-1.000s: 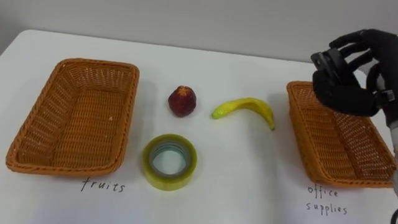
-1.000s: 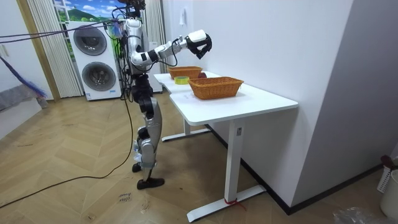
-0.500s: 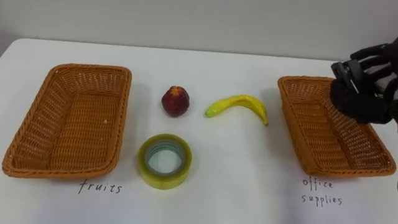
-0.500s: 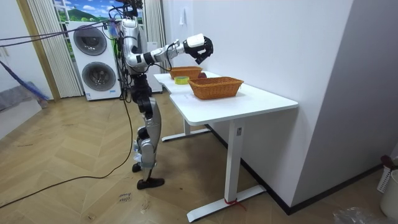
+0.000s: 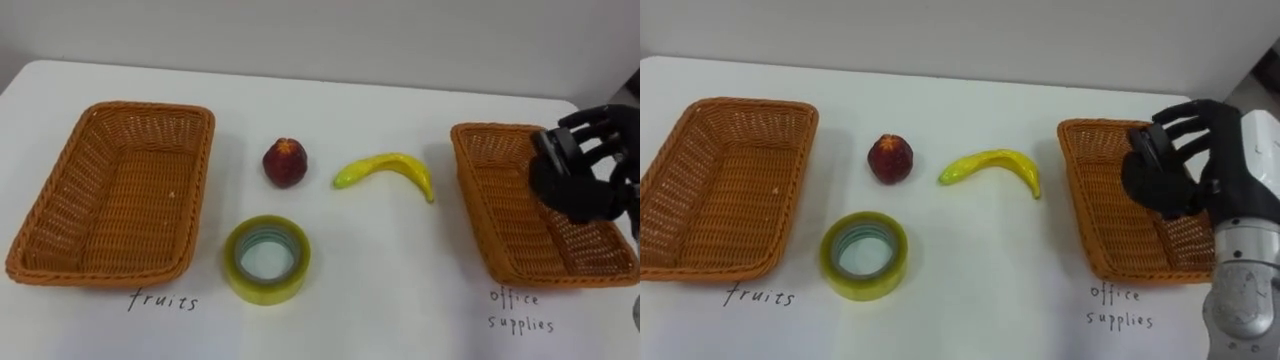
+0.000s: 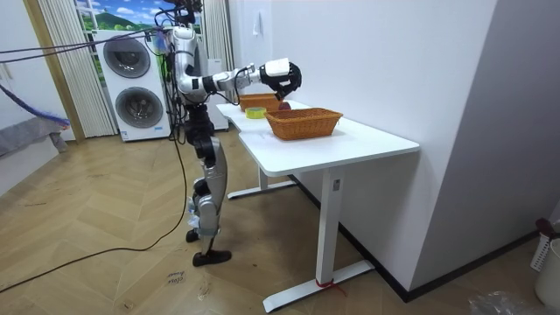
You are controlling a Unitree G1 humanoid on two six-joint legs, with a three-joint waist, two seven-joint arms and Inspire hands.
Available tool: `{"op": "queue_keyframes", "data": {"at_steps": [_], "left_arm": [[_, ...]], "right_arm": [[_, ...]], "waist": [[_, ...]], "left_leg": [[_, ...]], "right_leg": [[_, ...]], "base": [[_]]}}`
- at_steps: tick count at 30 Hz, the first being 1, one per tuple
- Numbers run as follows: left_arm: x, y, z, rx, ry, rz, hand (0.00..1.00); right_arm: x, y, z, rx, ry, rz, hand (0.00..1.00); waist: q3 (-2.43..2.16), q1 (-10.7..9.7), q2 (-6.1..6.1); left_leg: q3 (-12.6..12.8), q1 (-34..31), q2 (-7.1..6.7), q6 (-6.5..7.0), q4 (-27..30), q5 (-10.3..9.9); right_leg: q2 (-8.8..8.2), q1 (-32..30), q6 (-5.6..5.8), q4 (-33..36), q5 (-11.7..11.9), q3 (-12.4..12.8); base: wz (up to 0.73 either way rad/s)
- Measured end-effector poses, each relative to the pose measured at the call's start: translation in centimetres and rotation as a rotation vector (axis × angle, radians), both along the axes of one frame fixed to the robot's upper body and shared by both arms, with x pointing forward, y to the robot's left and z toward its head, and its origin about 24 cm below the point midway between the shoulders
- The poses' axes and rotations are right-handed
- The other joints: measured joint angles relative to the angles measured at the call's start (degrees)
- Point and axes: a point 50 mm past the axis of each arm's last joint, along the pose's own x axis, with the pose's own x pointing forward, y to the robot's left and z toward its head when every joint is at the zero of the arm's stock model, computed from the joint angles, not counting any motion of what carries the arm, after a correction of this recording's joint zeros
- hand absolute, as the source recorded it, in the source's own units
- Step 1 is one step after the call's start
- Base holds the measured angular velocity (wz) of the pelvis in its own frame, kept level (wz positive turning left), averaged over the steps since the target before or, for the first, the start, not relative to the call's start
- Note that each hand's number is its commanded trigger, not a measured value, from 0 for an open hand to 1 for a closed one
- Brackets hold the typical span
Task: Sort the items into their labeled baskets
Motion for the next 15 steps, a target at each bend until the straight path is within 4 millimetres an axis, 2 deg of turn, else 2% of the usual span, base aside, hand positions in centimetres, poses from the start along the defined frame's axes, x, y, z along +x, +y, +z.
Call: {"op": "queue_keyframes", "data": {"at_steps": [3, 4, 6, 7, 8, 15], "left_arm": [[0.01, 0.08, 0.03, 0.002, -0.001, 0.0, 0.0], [0.01, 0.13, 0.04, 0.004, -0.001, 0.0, 0.0], [-0.02, 0.24, 0.08, 0.007, 0.0, -0.002, 0.0], [0.05, 0.33, 0.12, 0.009, -0.003, -0.004, 0.0], [0.09, 0.34, 0.13, 0.01, -0.004, -0.004, 0.0], [0.24, 0.67, 0.24, 0.018, -0.008, -0.009, 0.0]], "right_arm": [[-0.05, -0.22, -0.57, 0.009, 0.026, -0.013, 1.0], [-0.09, -0.24, -0.63, 0.01, 0.029, -0.015, 0.91], [-0.08, -0.21, -0.66, 0.007, 0.031, -0.014, 0.52], [-0.05, -0.13, -0.69, 0.006, 0.032, -0.011, 0.29], [-0.04, -0.11, -0.69, 0.006, 0.033, -0.01, 0.02], [0.19, 0.51, -1.1, 0.005, 0.05, 0.016, 0.0]], "waist": [[-0.02, 0.0, -0.28], [-0.01, 0.0, -0.39], [0.0, 0.1, -0.59], [0.06, 0.1, -0.8], [0.11, 0.1, -0.88], [0.23, 0.1, -1.07]], "left_leg": [[0.0, 0.1, 0.02, 0.0, 0.0, 0.0], [0.0, 0.0, 0.01, 0.0, 0.1, 0.0], [0.2, 0.0, 0.03, 0.0, 0.1, 0.0], [0.2, -0.1, 0.05, 0.0, 0.1, 0.0], [0.2, -0.1, 0.05, 0.0, 0.1, 0.0], [0.2, -0.2, 0.08, 0.0, -0.2, 0.0]], "right_leg": [[-0.04, 0.0, 0.0, 0.0, 0.0, 0.0], [-0.04, 0.0, 0.0, 0.0, 0.0, 0.1], [-0.04, 0.0, 0.0, 0.0, 0.0, 0.1], [-0.02, -0.1, 0.0, 0.0, 0.0, 0.1], [-0.02, -0.1, 0.0, 0.0, 0.0, 0.0], [0.06, -0.2, 0.0, 0.0, 0.0, 0.0]], "base": [[0.0], [0.0], [0.0], [0.0], [0.0], [0.0]]}}
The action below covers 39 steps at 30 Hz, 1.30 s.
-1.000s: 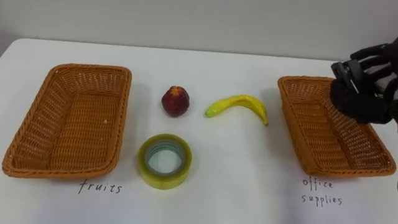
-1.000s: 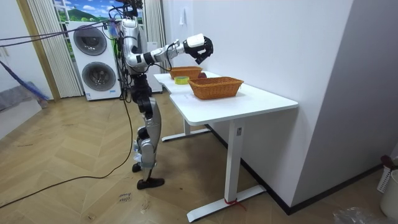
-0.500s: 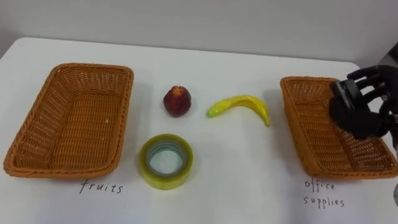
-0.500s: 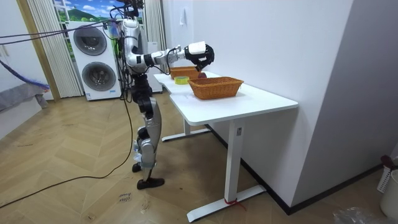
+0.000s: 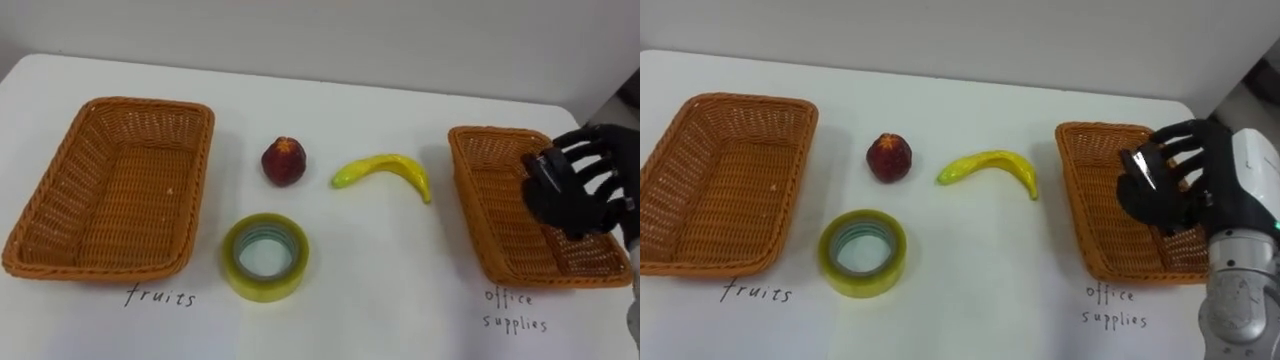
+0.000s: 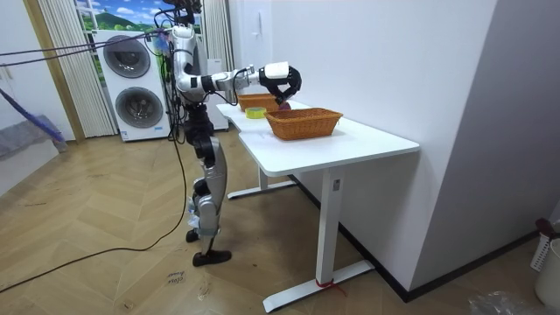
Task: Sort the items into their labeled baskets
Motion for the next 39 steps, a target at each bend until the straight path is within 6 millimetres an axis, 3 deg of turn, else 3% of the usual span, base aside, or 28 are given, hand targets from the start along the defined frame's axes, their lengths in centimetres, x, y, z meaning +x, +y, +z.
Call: {"op": "queue_keyframes", "data": {"at_steps": [14, 39], "left_arm": [[0.08, 0.02, 0.01, 0.001, -0.002, 0.0, 0.0], [0.07, 0.02, 0.01, 0.001, -0.002, 0.0, 0.0]], "right_arm": [[-0.02, -0.11, -0.46, 0.008, 0.017, -0.004, 0.0], [-0.02, -0.11, -0.46, 0.013, 0.016, -0.003, 0.0]], "waist": [[-0.17, 1.3, 0.37], [-0.3, 1.3, 0.57]], "left_leg": [[0.0, 0.0, 0.0, 0.0, 0.2, 0.0], [0.0, 0.0, 0.02, 0.0, 0.2, 0.0]], "right_leg": [[-0.09, 0.1, 0.0, 0.0, 0.0, -0.4], [-0.07, 0.1, -0.05, 0.1, 0.0, -0.4]], "base": [[0.0], [0.0]]}}
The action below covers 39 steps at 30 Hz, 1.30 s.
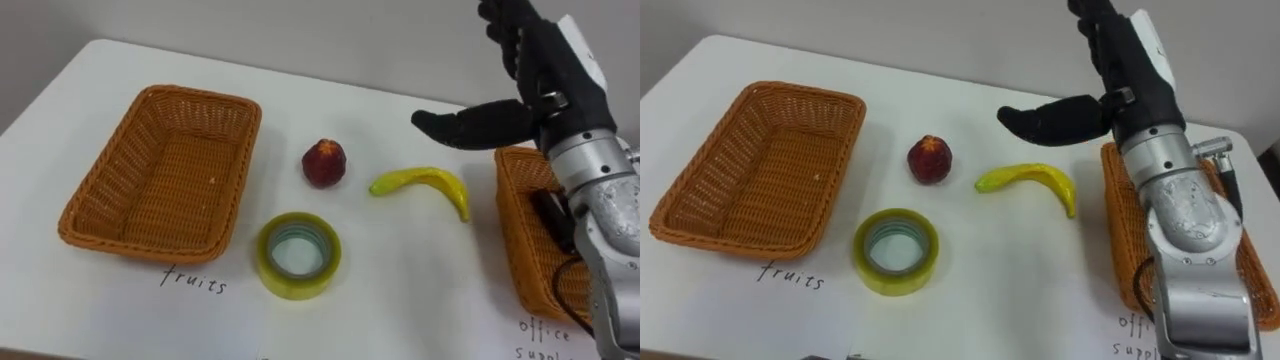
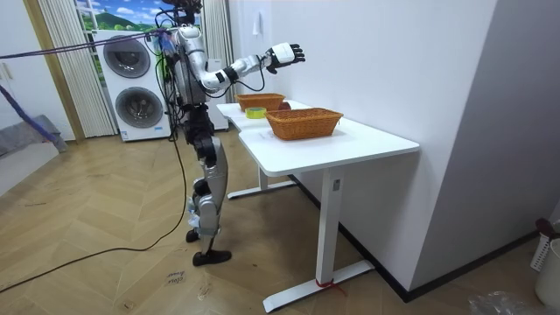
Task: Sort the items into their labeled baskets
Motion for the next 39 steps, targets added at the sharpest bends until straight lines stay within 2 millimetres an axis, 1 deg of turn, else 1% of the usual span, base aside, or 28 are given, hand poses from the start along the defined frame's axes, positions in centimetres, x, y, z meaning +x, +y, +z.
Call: {"op": "queue_keyframes", "data": {"at_steps": [2, 5, 7, 8, 9, 13, 17, 21, 26, 31, 32, 35, 39], "left_arm": [[0.0, 0.0, 0.0, -0.001, 0.004, 0.001, 0.0], [0.7, -0.1, 0.0, -0.007, 0.001, -0.006, 0.0], [1.1, -0.2, -0.1, -0.016, -0.005, -0.012, 0.0], [1.2, -0.4, -0.1, -0.026, -0.011, -0.017, 0.0], [1.3, -0.5, -0.1, -0.029, -0.011, -0.017, 0.0], [1.1, -0.5, -0.1, -0.031, 0.008, -0.012, 0.0], [0.9, -0.5, -0.2, -0.028, 0.026, -0.007, 0.0], [1.1, -0.7, -0.2, -0.023, 0.032, -0.009, 0.0], [0.8, -0.5, -0.2, -0.019, 0.051, -0.005, 0.0], [1.2, -0.6, -0.2, -0.018, 0.043, -0.017, 0.0], [1.3, -0.6, -0.2, -0.018, 0.042, -0.018, 0.0], [1.6, -0.6, -0.2, -0.016, 0.033, -0.027, 0.0], [1.9, -0.6, -0.1, -0.014, 0.028, -0.031, 0.0]], "right_arm": [[0.1, 0.5, -0.2, -0.003, 0.012, 0.027, 0.0], [0.1, 1.3, -0.5, -0.011, 0.036, 0.058, 0.0], [0.1, 1.5, -0.7, -0.014, 0.058, 0.074, 0.0], [0.2, 1.6, -0.9, -0.016, 0.069, 0.081, 0.0], [0.2, 1.7, -1.0, -0.033, 0.081, 0.087, 0.0], [0.2, 2.2, -1.5, -0.103, 0.136, 0.113, 0.0], [0.2, 2.6, -1.9, -0.127, 0.173, 0.134, 0.0], [0.2, 3.2, -2.2, -0.143, 0.197, 0.162, 0.0], [0.2, 3.5, -2.7, -0.167, 0.23, 0.174, 0.0], [0.2, 4.2, -3.5, -0.19, 0.272, 0.204, 0.0], [0.3, 4.4, -3.9, -0.193, 0.29, 0.215, 0.0], [0.2, 4.8, -4.3, -0.192, 0.313, 0.235, 0.0], [0.2, 5.4, -4.5, -0.216, 0.319, 0.249, 0.0]], "waist": [[0.02, 0.4, 0.04], [0.03, 1.3, 0.06], [0.02, 1.6, 0.04], [0.03, 2.1, 0.07], [0.03, 2.6, 0.09], [0.1, 3.2, 0.27], [0.17, 3.0, 0.37], [0.48, 3.0, 0.85], [0.52, 3.0, 0.92], [0.44, 3.1, 0.73], [0.45, 3.1, 0.58], [0.61, 3.2, 0.0], [0.46, 3.7, -0.26]], "left_leg": [[0.0, 0.0, 0.01, -0.02, 0.0, 0.0], [-0.1, -0.2, 0.03, -0.06, 0.0, 0.1], [-0.1, -0.2, -0.01, -0.05, 0.0, 0.1], [-0.1, -0.2, -0.03, -0.04, 0.0, 0.1], [0.0, -0.2, -0.04, -0.04, 0.0, 0.1], [-0.2, -0.3, -0.04, -0.04, -0.2, 0.1], [-1.3, -0.8, -0.5, -0.03, 0.0, 0.1], [-1.7, -0.9, -0.68, 0.05, 0.1, 0.2], [-2.0, -0.9, -0.74, 0.08, 0.0, 0.2], [-2.0, -0.8, -0.74, 0.09, 0.0, 0.2], [-2.0, -0.8, -0.74, 0.09, 0.0, 0.2], [-2.1, -1.0, -0.72, 0.11, 0.0, 0.2], [-2.1, -1.0, -0.75, 0.11, 0.1, 0.2]], "right_leg": [[0.03, 0.0, 0.0, 0.0, 0.0, 0.1], [0.16, 0.0, 0.0, 0.0, 0.0, 0.1], [0.14, 0.0, 0.0, 0.0, 0.0, 0.1], [0.13, 0.1, 0.0, 0.0, 0.0, 0.1], [0.15, 0.0, 0.0, 0.0, 0.0, 0.0], [0.15, 0.0, 0.0, 0.0, 0.0, -0.5], [0.08, 0.0, 0.0, -0.1, 0.0, -1.5], [-0.05, 0.0, 0.01, -0.1, 0.0, -1.5], [-0.09, 0.1, 0.01, -0.1, 0.0, -1.5], [-0.08, 0.1, 0.01, -0.1, 0.0, -1.5], [-0.08, 0.1, 0.02, -0.1, 0.0, -1.5], [-0.07, -0.1, 0.02, -0.1, 0.0, -1.2], [-0.07, -0.1, 0.01, -0.1, 0.0, -1.1]], "base": [[0.0], [0.02], [0.05], [0.0], [0.0], [0.03], [0.13], [0.05], [0.0], [0.0], [0.0], [0.0], [0.0]]}}
